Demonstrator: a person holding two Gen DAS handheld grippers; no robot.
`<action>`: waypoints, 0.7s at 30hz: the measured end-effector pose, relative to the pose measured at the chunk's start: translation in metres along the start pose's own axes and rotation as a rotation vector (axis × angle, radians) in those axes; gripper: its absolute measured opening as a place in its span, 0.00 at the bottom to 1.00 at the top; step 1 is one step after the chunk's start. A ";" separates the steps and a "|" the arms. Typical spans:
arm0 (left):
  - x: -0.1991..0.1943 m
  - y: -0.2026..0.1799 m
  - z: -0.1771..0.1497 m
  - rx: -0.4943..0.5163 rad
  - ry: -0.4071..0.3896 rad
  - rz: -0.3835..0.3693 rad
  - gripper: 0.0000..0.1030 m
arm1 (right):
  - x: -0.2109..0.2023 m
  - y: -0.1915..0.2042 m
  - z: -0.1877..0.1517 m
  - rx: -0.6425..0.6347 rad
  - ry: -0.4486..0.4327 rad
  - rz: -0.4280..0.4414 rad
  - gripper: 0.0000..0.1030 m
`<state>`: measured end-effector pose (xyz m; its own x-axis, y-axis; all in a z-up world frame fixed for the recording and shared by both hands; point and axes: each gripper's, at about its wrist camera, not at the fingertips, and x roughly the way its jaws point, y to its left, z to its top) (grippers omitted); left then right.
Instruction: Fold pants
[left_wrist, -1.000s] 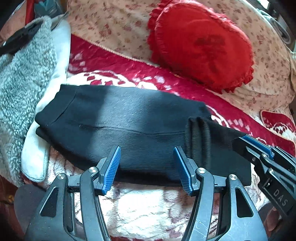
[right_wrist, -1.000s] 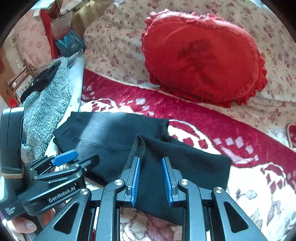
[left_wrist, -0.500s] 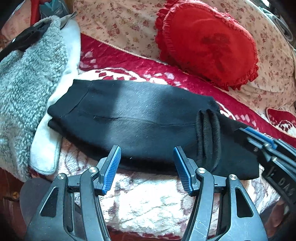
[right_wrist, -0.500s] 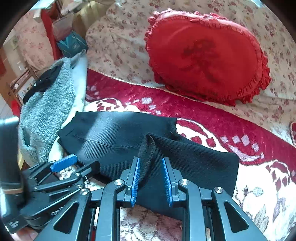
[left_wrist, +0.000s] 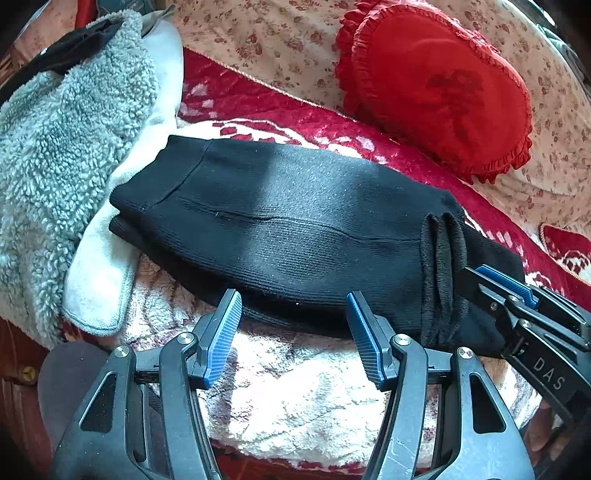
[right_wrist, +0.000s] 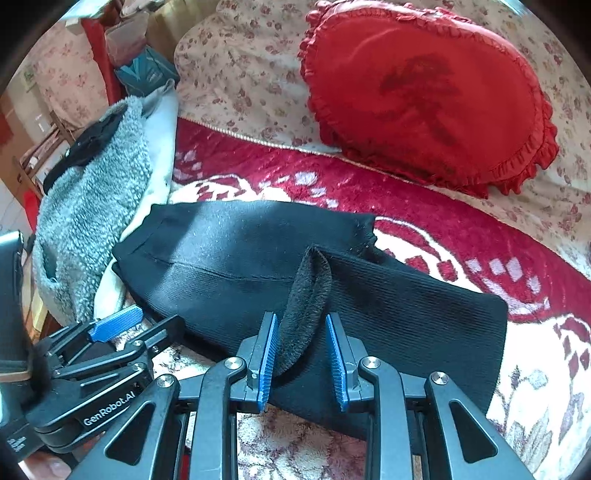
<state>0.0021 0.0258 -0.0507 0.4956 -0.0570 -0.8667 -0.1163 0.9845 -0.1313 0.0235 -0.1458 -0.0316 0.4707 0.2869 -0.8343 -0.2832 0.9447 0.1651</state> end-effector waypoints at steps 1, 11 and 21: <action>0.002 0.001 0.000 -0.002 0.005 -0.001 0.57 | 0.002 0.000 0.000 -0.001 0.003 0.005 0.25; 0.006 0.044 0.008 -0.179 0.038 -0.079 0.72 | 0.021 0.013 0.017 -0.025 0.004 0.050 0.29; 0.014 0.097 0.014 -0.383 0.050 -0.076 0.76 | 0.061 0.057 0.065 -0.137 0.014 0.153 0.38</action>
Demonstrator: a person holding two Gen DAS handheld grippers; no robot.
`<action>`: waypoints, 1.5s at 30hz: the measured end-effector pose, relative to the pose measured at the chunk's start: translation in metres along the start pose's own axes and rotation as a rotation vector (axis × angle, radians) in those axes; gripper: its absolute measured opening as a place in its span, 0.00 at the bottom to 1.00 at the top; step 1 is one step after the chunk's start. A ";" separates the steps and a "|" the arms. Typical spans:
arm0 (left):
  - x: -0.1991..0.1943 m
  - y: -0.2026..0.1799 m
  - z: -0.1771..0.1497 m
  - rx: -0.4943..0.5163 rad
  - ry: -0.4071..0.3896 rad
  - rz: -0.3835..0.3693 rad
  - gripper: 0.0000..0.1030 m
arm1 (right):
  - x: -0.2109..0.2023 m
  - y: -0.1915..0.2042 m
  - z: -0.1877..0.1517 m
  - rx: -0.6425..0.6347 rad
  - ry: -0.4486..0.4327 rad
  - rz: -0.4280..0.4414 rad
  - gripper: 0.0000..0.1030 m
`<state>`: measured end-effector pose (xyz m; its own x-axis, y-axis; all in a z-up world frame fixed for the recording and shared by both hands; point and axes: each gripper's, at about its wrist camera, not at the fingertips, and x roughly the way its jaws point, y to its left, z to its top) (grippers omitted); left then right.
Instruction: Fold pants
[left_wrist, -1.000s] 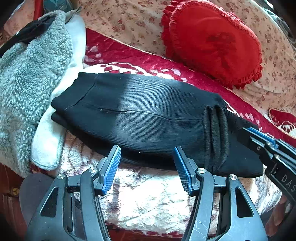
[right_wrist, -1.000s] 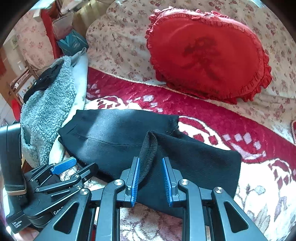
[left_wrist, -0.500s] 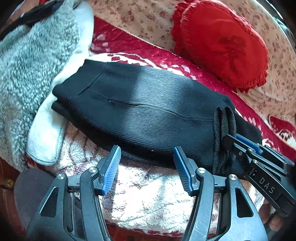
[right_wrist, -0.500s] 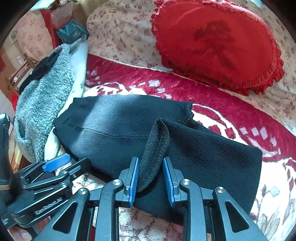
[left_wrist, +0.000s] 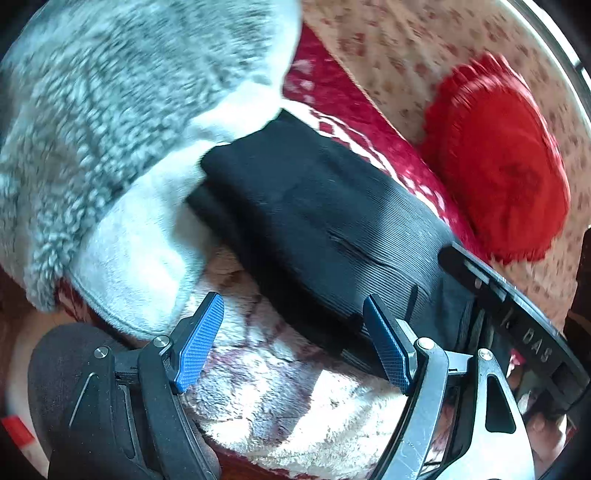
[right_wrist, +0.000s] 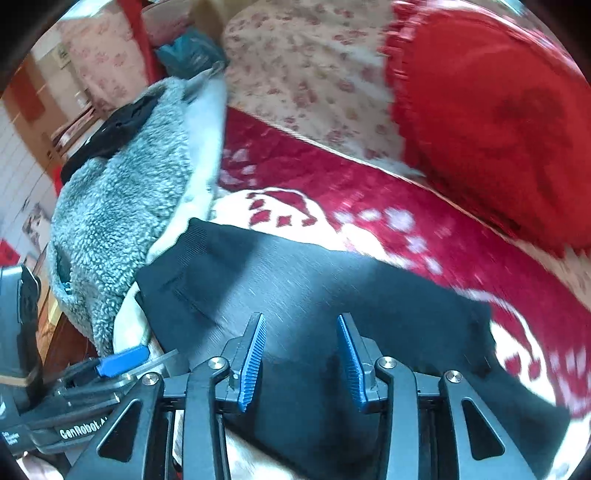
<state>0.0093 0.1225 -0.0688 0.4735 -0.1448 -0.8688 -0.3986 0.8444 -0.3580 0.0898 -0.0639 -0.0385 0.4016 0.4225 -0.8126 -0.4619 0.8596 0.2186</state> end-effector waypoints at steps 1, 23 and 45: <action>0.000 0.005 0.001 -0.022 -0.002 0.001 0.76 | 0.004 0.004 0.006 -0.015 -0.001 0.006 0.38; 0.027 0.007 0.019 -0.073 -0.023 0.008 0.99 | 0.126 0.056 0.085 -0.241 0.180 0.172 0.45; -0.048 -0.023 0.004 0.145 -0.288 -0.111 0.17 | 0.028 0.024 0.080 -0.059 -0.071 0.333 0.11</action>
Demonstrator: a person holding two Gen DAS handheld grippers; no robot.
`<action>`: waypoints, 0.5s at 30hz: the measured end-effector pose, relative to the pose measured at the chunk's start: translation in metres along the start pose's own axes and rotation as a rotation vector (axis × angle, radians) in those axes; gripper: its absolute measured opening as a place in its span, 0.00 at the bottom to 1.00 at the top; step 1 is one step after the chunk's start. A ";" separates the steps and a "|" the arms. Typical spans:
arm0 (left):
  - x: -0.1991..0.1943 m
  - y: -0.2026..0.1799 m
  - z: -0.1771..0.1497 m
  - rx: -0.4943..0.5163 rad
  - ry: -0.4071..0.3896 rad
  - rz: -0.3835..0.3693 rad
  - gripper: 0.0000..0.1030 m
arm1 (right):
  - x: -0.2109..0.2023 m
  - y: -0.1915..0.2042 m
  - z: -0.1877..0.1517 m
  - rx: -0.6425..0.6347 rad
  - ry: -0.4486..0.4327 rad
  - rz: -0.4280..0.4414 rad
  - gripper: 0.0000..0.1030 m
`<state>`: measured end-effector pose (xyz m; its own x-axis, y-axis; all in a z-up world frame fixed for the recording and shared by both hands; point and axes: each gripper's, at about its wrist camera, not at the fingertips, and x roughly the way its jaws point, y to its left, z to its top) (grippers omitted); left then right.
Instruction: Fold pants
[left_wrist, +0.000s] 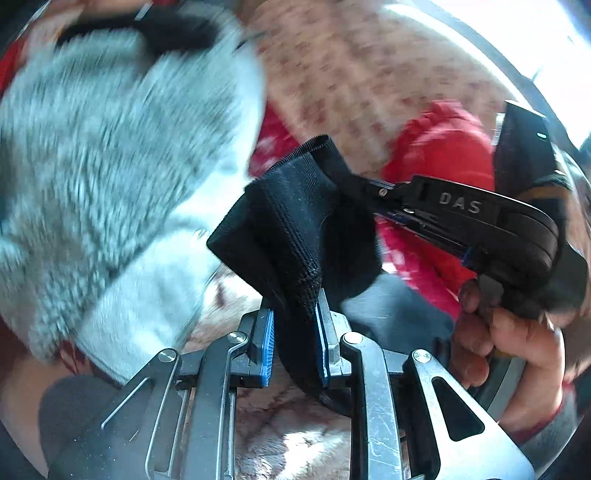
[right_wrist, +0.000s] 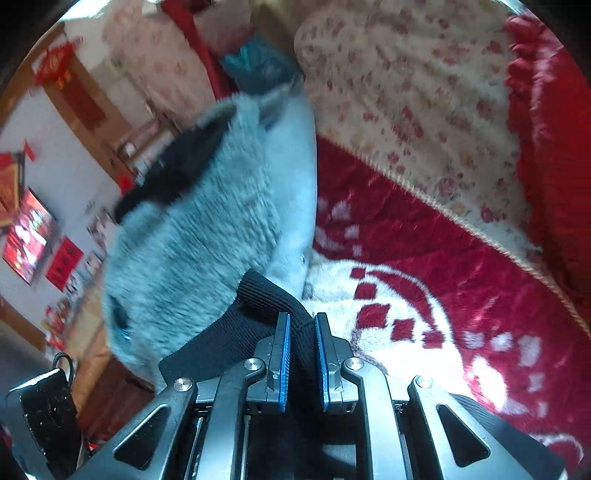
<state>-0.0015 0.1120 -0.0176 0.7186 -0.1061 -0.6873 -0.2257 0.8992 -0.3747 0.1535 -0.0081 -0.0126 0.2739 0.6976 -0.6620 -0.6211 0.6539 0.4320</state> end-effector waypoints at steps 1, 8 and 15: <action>-0.007 -0.008 -0.002 0.044 -0.022 -0.012 0.17 | -0.014 -0.001 0.000 0.002 -0.020 0.002 0.11; -0.007 -0.080 -0.050 0.346 0.010 -0.095 0.17 | -0.097 -0.033 -0.013 0.091 -0.033 -0.194 0.11; 0.023 -0.113 -0.078 0.441 0.101 -0.104 0.17 | -0.159 -0.076 -0.050 0.380 -0.127 -0.133 0.51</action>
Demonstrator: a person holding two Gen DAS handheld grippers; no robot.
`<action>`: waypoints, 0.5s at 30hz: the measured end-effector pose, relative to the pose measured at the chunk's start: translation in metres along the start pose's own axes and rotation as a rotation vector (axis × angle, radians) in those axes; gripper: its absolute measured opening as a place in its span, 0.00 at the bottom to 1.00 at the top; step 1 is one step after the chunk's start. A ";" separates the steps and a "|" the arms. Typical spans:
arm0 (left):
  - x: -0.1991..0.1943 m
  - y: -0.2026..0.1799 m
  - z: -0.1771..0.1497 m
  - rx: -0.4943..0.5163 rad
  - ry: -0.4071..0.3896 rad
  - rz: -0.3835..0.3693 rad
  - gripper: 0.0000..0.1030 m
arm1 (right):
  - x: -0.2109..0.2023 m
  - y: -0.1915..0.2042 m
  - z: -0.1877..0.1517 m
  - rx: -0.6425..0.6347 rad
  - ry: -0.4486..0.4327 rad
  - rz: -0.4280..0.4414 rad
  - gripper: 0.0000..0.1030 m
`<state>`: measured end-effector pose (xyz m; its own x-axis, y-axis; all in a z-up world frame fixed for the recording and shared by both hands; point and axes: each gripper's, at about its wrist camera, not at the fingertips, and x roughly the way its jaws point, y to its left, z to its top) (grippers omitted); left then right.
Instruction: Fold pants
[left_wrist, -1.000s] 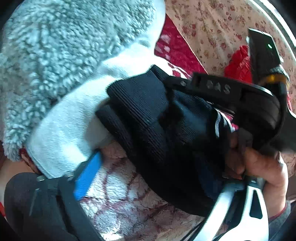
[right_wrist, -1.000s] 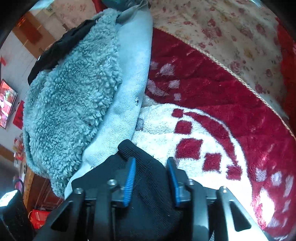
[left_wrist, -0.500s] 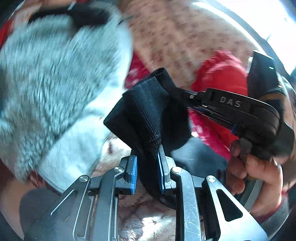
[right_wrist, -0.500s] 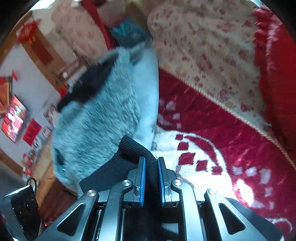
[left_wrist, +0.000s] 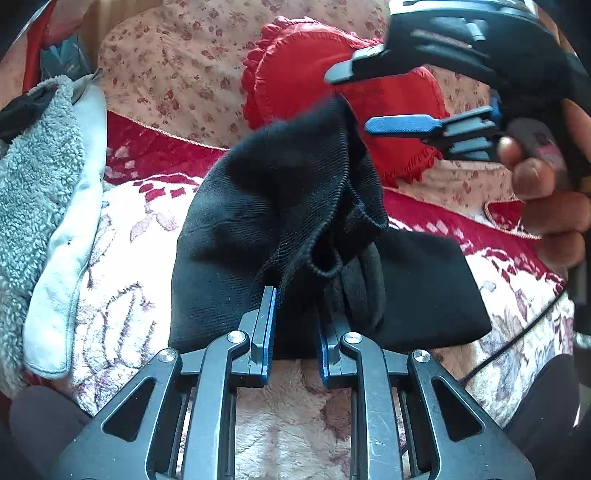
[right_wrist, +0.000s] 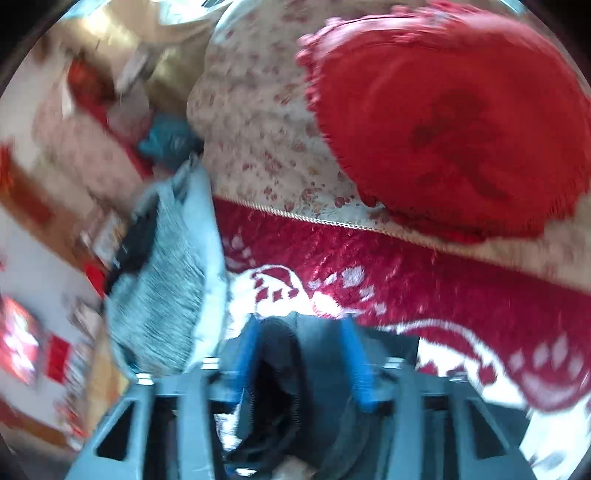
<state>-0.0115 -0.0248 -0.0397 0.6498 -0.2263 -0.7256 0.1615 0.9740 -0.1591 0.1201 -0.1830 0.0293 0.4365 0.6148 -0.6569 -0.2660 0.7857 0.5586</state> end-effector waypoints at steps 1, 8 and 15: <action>-0.001 0.000 -0.001 -0.002 0.003 -0.002 0.17 | -0.005 -0.005 -0.005 0.022 -0.016 0.027 0.52; -0.004 0.006 -0.002 -0.013 0.013 -0.005 0.17 | 0.020 -0.011 -0.036 0.048 0.081 0.017 0.55; -0.003 0.009 -0.003 -0.013 0.036 -0.007 0.17 | 0.049 -0.015 -0.056 0.089 0.152 0.017 0.28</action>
<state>-0.0142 -0.0152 -0.0415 0.6215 -0.2324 -0.7482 0.1559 0.9726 -0.1726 0.0968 -0.1607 -0.0396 0.2954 0.6370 -0.7120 -0.1919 0.7697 0.6089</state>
